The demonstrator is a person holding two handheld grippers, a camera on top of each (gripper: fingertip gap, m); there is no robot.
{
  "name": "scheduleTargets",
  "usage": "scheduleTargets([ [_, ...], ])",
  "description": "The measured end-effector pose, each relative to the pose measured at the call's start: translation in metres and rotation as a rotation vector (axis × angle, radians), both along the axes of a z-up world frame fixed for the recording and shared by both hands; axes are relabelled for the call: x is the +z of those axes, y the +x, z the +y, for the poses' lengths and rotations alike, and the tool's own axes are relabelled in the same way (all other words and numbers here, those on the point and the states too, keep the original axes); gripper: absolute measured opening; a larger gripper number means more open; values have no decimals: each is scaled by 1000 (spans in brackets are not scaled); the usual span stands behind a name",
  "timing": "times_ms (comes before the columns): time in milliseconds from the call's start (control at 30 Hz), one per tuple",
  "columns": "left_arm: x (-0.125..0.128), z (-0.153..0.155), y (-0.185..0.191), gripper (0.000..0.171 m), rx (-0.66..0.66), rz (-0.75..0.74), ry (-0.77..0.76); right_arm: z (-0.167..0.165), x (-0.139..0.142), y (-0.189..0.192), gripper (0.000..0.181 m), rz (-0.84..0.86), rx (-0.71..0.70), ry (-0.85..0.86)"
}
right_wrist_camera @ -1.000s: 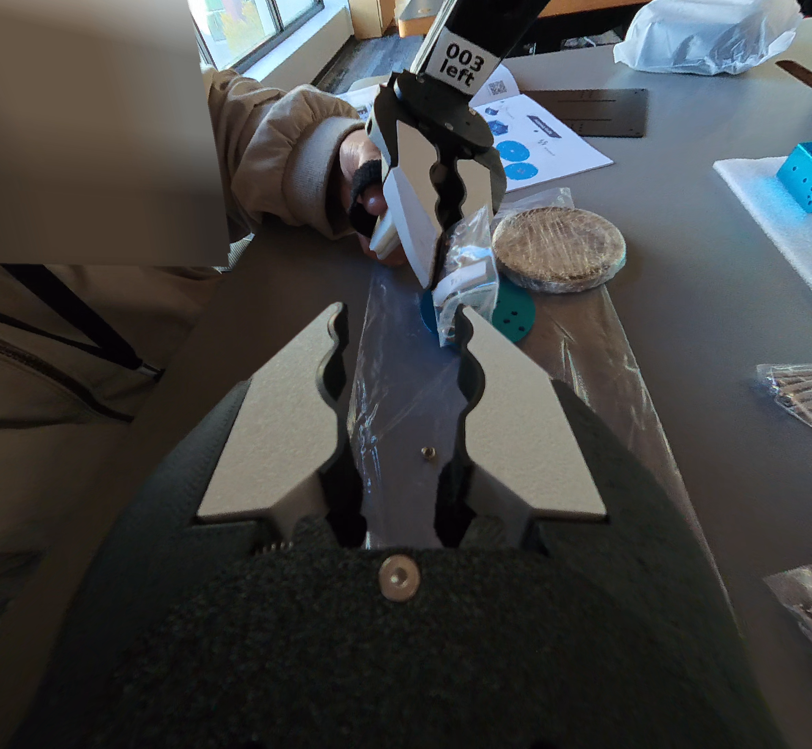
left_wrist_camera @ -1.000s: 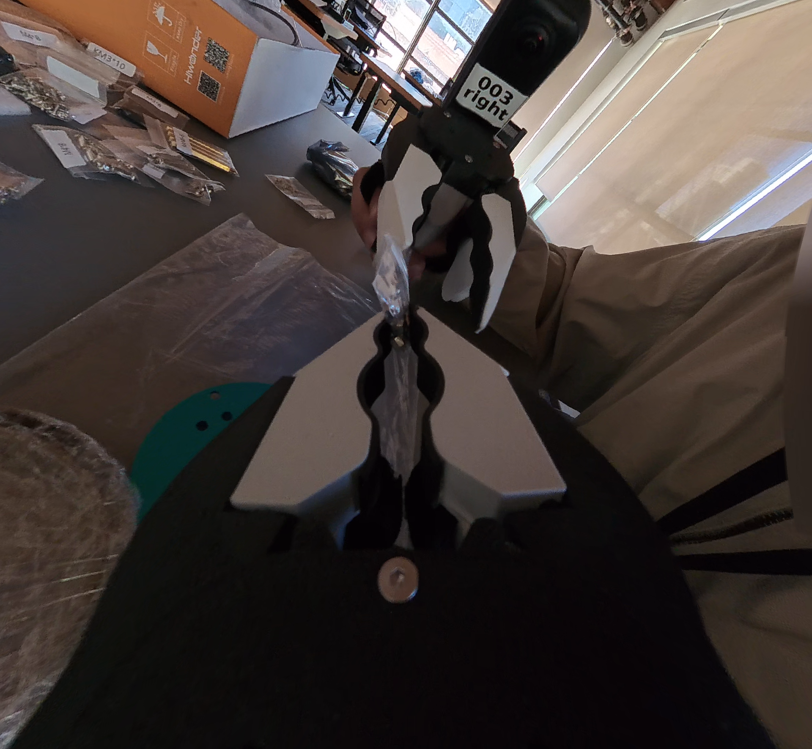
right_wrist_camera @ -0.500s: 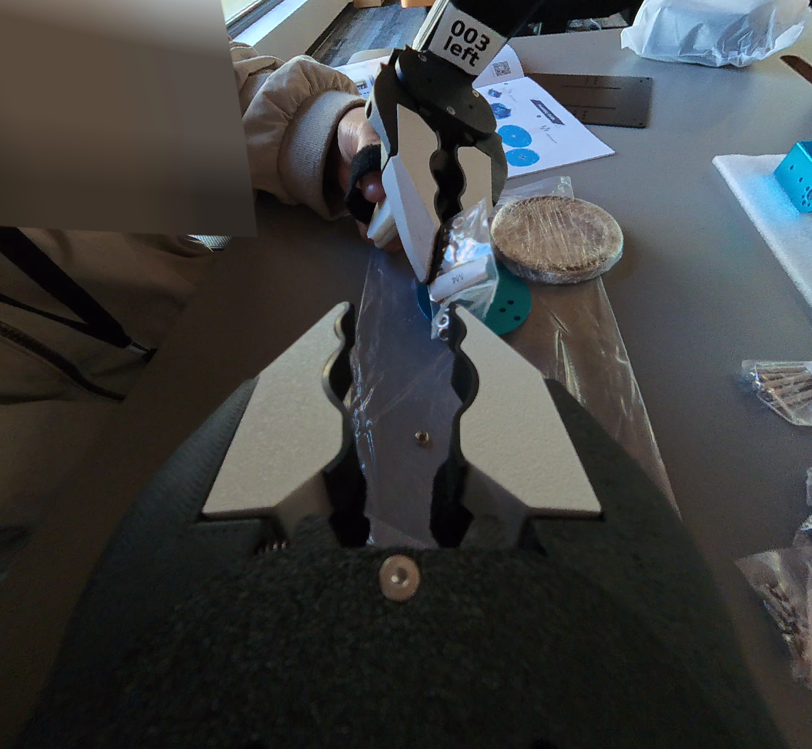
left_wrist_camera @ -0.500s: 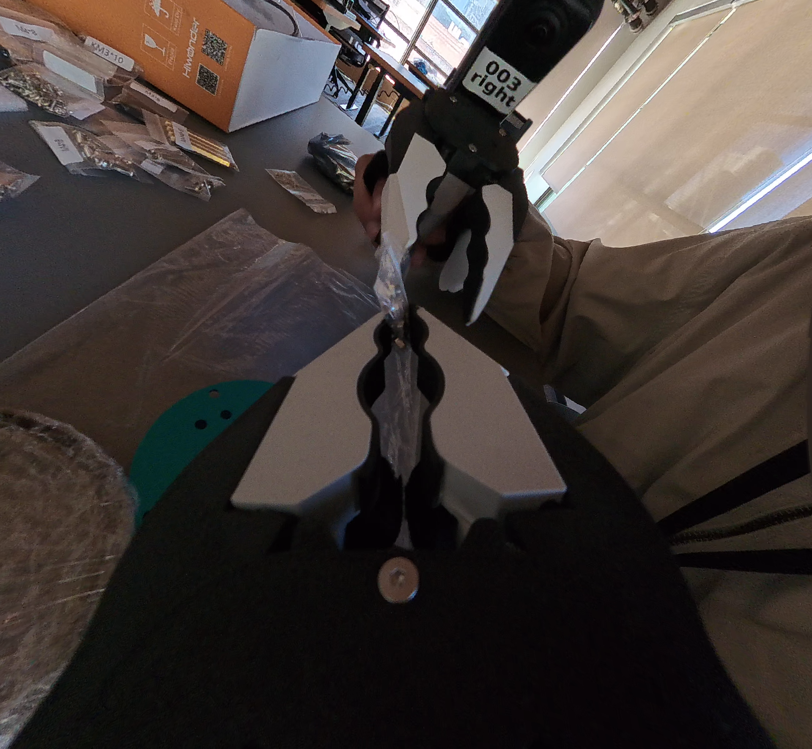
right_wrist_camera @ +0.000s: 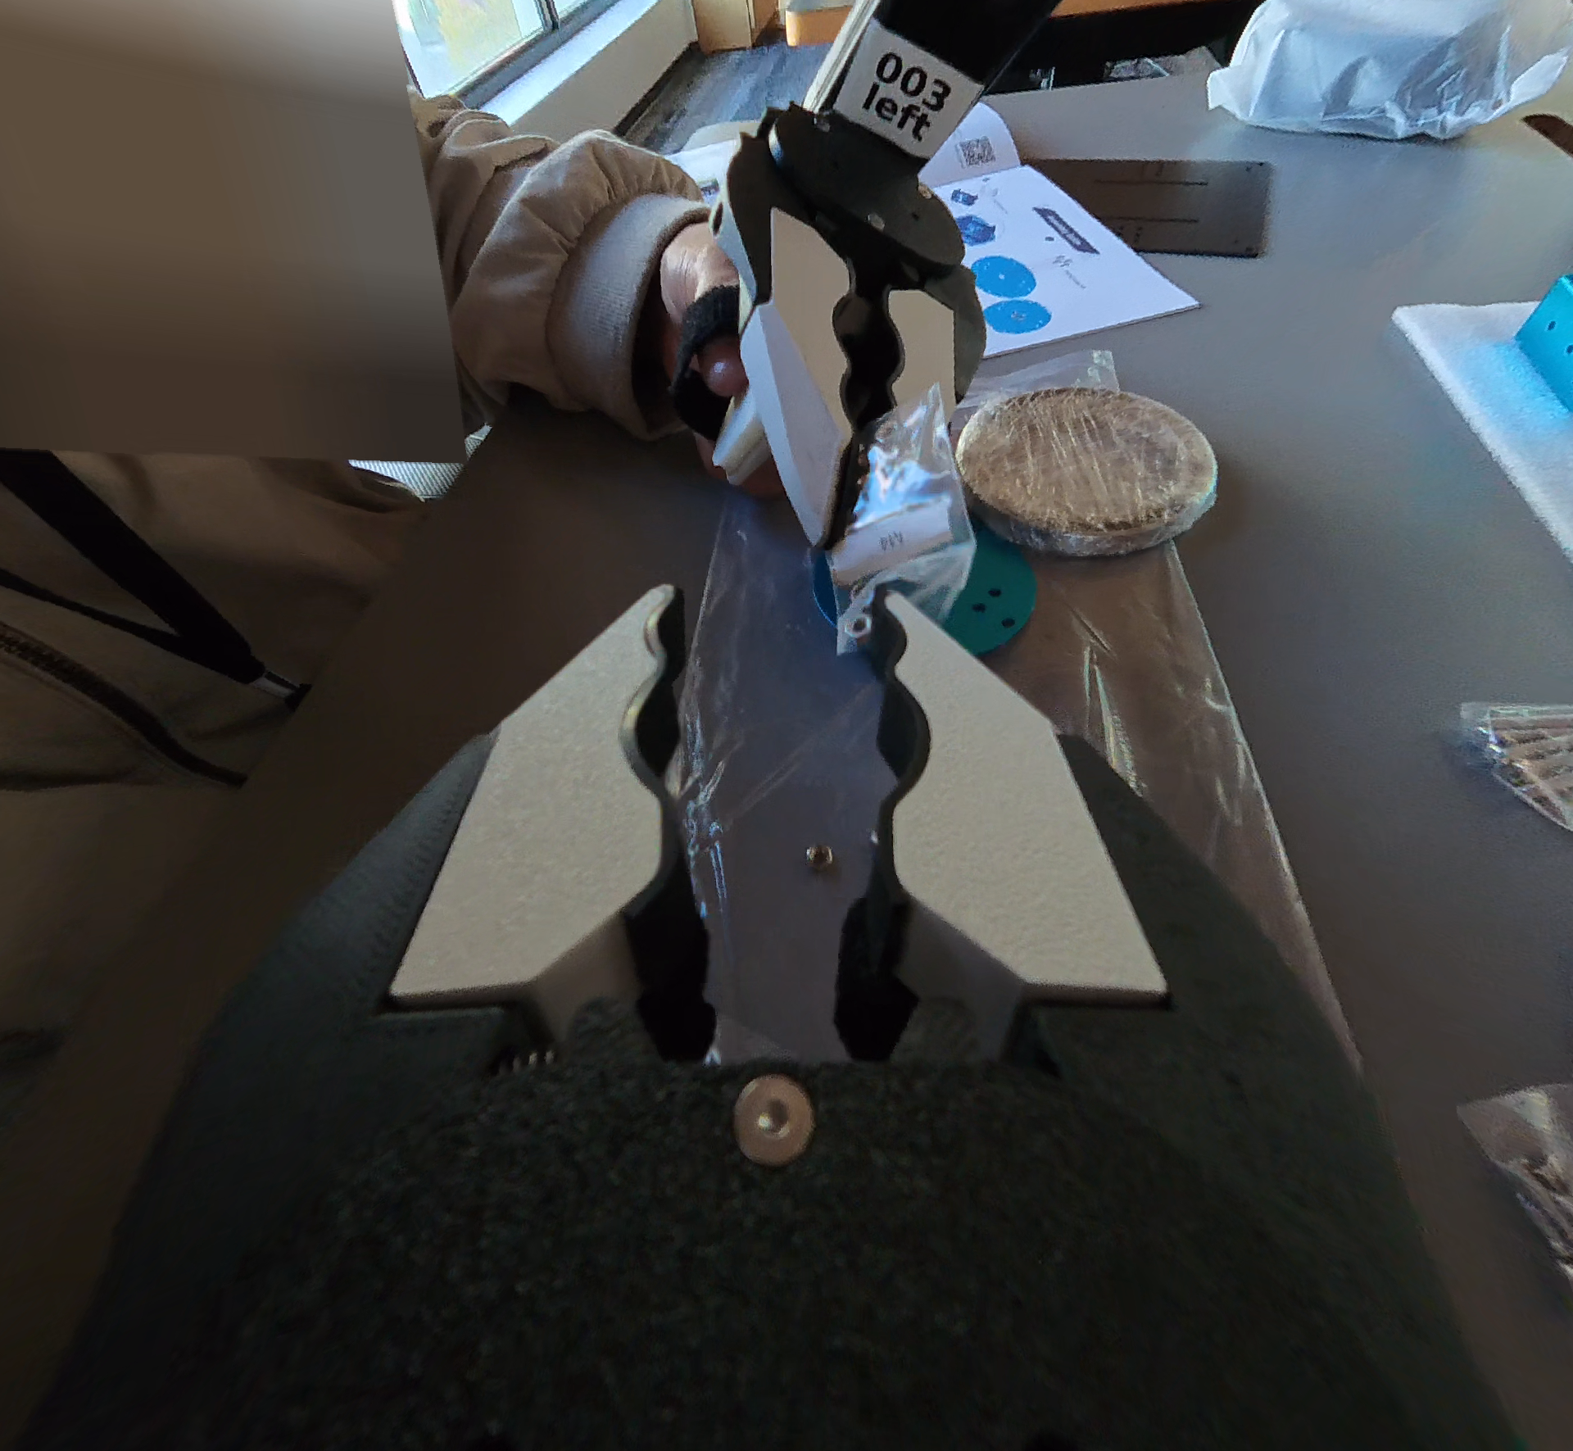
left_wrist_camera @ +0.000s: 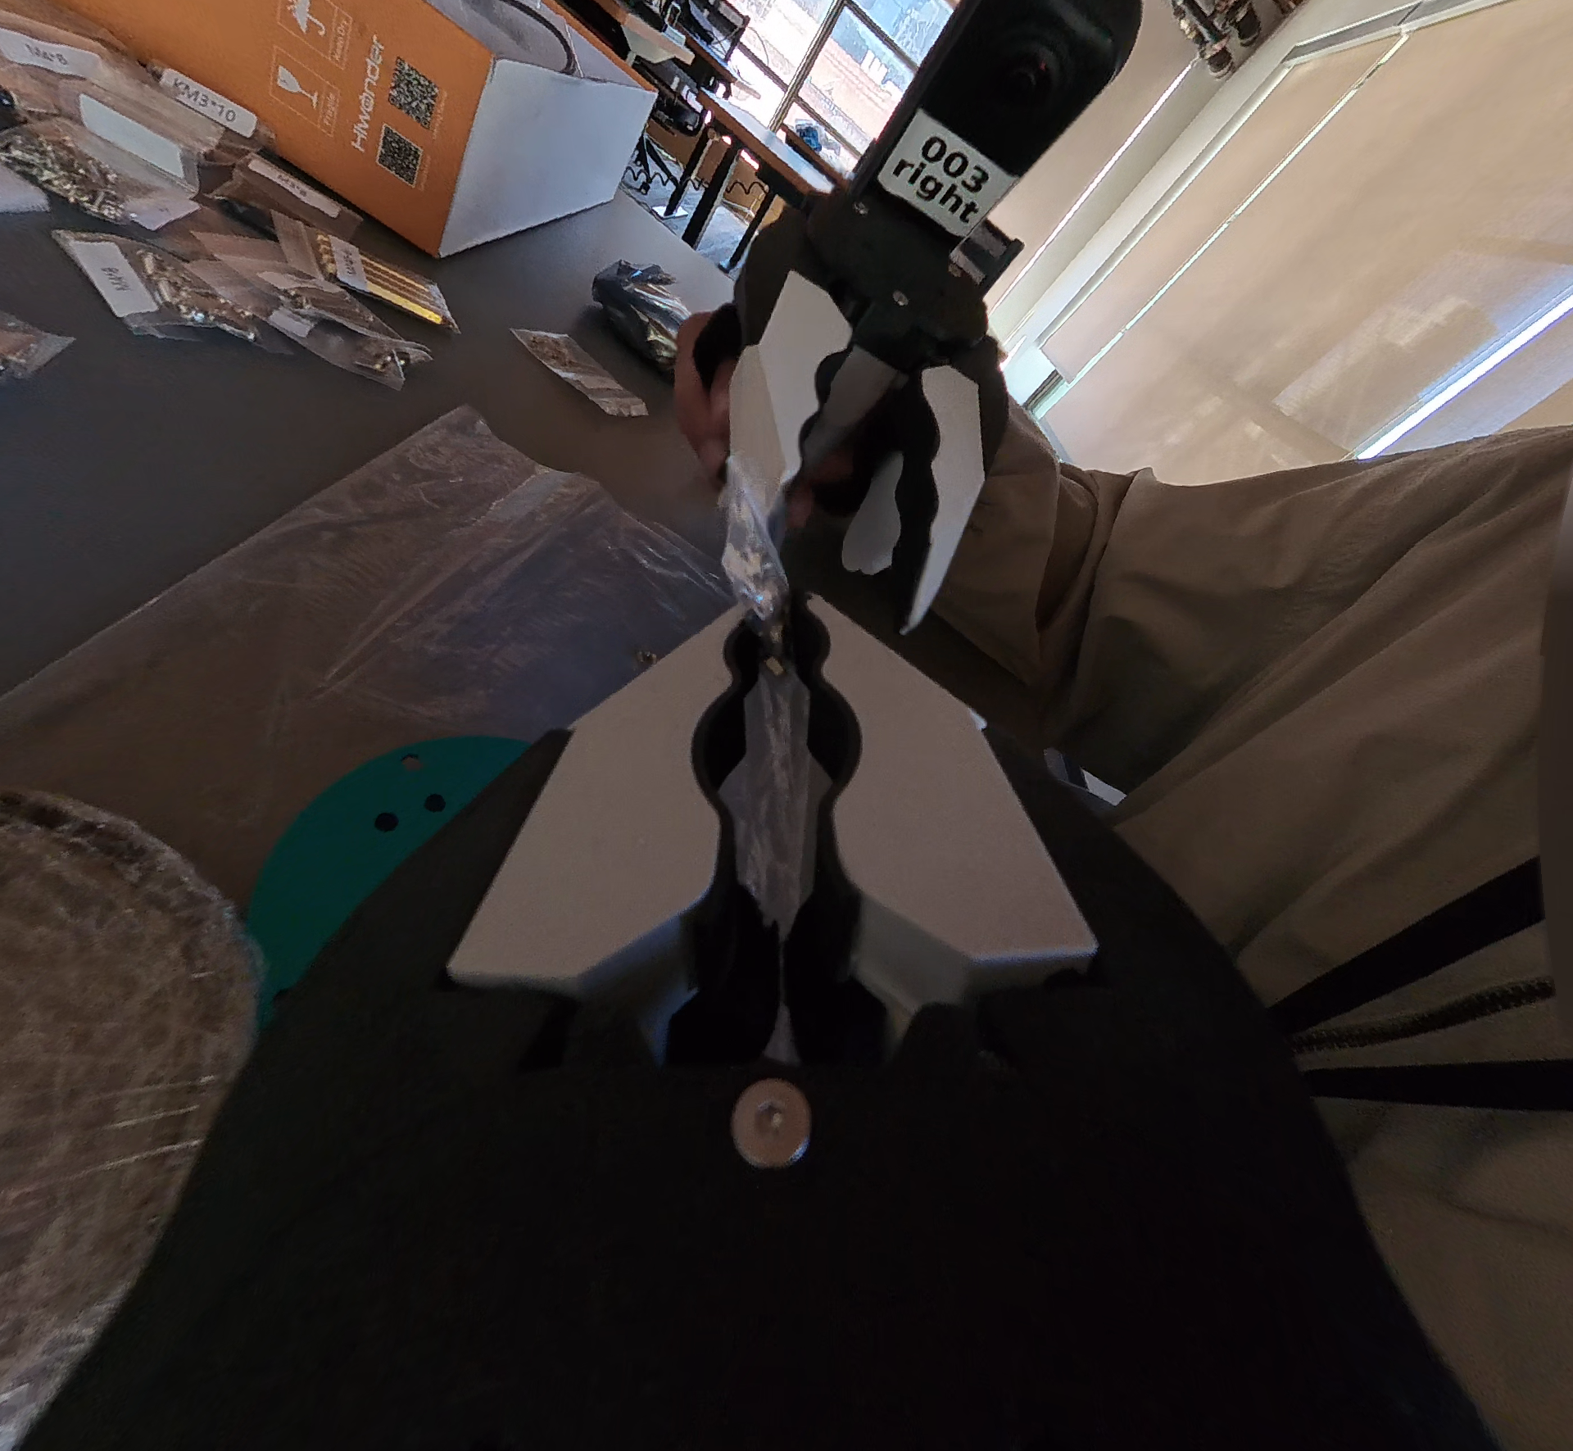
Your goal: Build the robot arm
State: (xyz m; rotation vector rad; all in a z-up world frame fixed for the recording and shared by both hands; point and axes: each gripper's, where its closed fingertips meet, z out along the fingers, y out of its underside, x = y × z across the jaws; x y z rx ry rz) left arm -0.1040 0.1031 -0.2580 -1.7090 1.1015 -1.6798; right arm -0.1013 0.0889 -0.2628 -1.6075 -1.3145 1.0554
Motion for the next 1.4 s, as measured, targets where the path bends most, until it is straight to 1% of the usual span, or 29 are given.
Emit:
scheduleTargets([
  [33, 1, 1, 0, 6, 3, -4, -5, 0, 3, 3, 38, 2, 0, 3],
  [133, 2, 1, -1, 6, 2, -12, -16, 4, 13, 7, 38, 39, -14, 13],
  [200, 3, -1, -1, 6, -7, -17, -14, 4, 15, 3, 45, 74, -13, 17],
  [300, 4, -2, 0, 6, -13, -27, -14, -1, 11, -5, 56, 98, 9, 24],
  [400, 4, -1, -1, 6, -12, -28, -16, -3, 5, -5, 52, 60, 18, 15],
  [533, 7, -1, -2, 6, -12, -42, -25, -1, 10, 3, 41, 49, 16, 16],
  [567, 7, 0, -3, 6, -11, -47, -30, 0, 12, 4, 41, 57, 11, 20],
  [633, 8, -1, -3, 6, -15, -52, -35, 0, 17, 3, 44, 84, 8, 36],
  [667, 9, -2, -3, 6, -19, -56, -35, 0, 18, 1, 48, 98, 8, 47],
  [700, 9, -3, -2, 6, -24, -59, -33, 0, 17, -1, 53, 105, 8, 59],
  [767, 9, -4, -2, 6, -29, -56, -26, -3, 12, -6, 56, 94, 19, 69],
  [867, 8, -5, -2, 6, -33, -49, -18, -6, 7, -6, 51, 68, 34, 49],
  [967, 8, -5, -2, 6, -32, -50, -17, -5, 9, 2, 38, 42, 36, 32],
  [1000, 8, -4, -2, 6, -29, -53, -20, -4, 12, 4, 37, 43, 34, 34],
  [1100, 9, -5, -2, 6, -32, -56, -26, -3, 18, 3, 41, 73, 24, 62],
  [1200, 8, -6, -1, 6, -38, -54, -16, -3, 10, -5, 54, 57, 22, 116],
  [1233, 8, -7, -1, 6, -39, -53, -16, -4, 7, -7, 55, 49, 26, 127],
  [1333, 7, -7, -2, 6, -43, -47, -11, -7, 2, -7, 48, 21, 34, 105],
  [1400, 7, -8, -2, 6, -47, -47, -10, -7, 6, -2, 39, 22, 30, 81],
])
